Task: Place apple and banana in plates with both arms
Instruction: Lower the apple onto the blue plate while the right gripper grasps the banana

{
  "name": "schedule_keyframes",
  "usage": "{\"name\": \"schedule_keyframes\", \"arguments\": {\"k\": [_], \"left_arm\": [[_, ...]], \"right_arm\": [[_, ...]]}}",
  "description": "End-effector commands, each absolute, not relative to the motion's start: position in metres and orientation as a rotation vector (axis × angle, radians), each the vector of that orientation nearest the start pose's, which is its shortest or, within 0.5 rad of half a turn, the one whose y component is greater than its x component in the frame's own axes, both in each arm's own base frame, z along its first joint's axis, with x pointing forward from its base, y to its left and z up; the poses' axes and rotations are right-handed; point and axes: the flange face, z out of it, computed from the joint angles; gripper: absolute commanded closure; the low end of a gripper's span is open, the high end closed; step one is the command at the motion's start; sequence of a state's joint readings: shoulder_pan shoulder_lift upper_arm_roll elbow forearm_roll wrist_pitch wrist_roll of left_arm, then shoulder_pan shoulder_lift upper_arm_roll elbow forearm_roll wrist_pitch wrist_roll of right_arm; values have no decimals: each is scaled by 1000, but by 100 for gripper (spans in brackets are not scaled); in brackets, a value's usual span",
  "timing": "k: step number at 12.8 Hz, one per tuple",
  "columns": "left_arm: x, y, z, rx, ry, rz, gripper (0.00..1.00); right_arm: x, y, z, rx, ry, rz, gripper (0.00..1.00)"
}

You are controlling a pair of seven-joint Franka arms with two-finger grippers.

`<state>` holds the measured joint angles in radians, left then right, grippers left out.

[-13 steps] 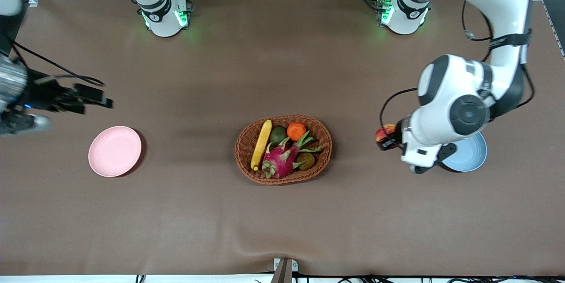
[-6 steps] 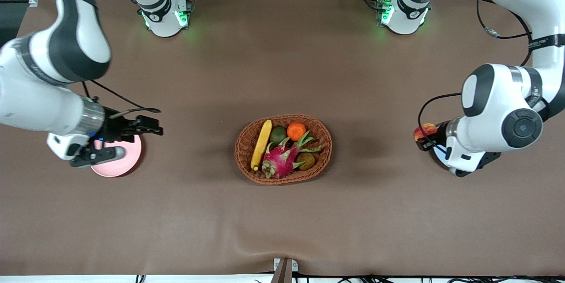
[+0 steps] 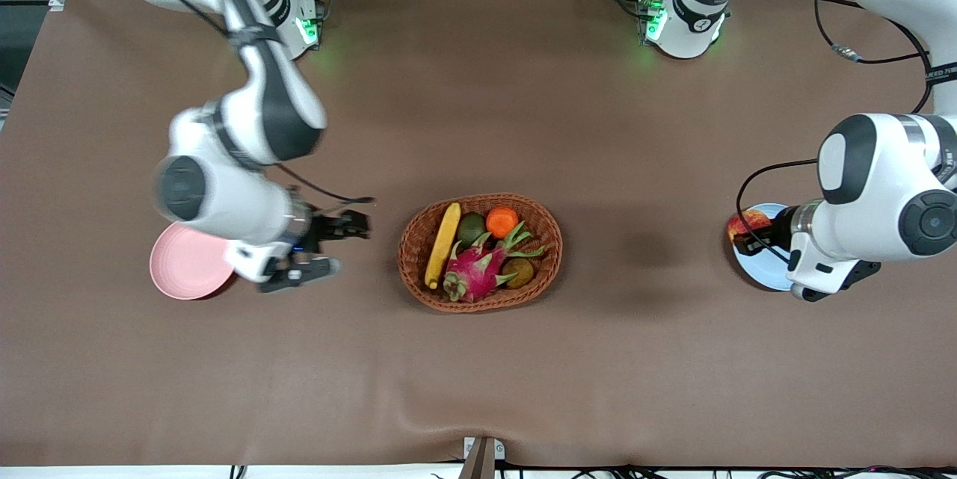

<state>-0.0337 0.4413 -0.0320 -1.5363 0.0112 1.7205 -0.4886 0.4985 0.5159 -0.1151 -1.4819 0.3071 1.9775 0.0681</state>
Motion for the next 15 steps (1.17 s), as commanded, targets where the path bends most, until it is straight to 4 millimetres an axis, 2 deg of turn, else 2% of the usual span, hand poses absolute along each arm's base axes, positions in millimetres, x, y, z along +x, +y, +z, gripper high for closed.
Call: {"name": "schedule_keyframes", "arguments": {"k": [1, 2, 3, 6, 8, 10, 13, 15], "left_arm": [[651, -22, 380, -2992, -592, 368, 100], [652, -13, 381, -3002, -575, 364, 100], [652, -6, 381, -3011, -551, 366, 100], [652, 6, 381, -3019, -537, 366, 100], [653, 13, 381, -3019, -544, 365, 100], [653, 15, 379, -3023, -538, 363, 100], [654, 16, 377, -3022, -539, 365, 100], [654, 17, 377, -3021, -541, 363, 100]], "right_arm": [[618, 349, 349, -2936, -229, 85, 0], [610, 370, 341, -2946, -215, 63, 0], [603, 382, 332, -2963, -213, 67, 0], [580, 409, 293, -3014, -148, 151, 0], [563, 427, 277, -3042, -146, 181, 0], [556, 436, 268, -3102, -236, 135, 0], [545, 455, 248, -3153, -179, 62, 0], [544, 456, 242, -3178, -165, 40, 0]]}}
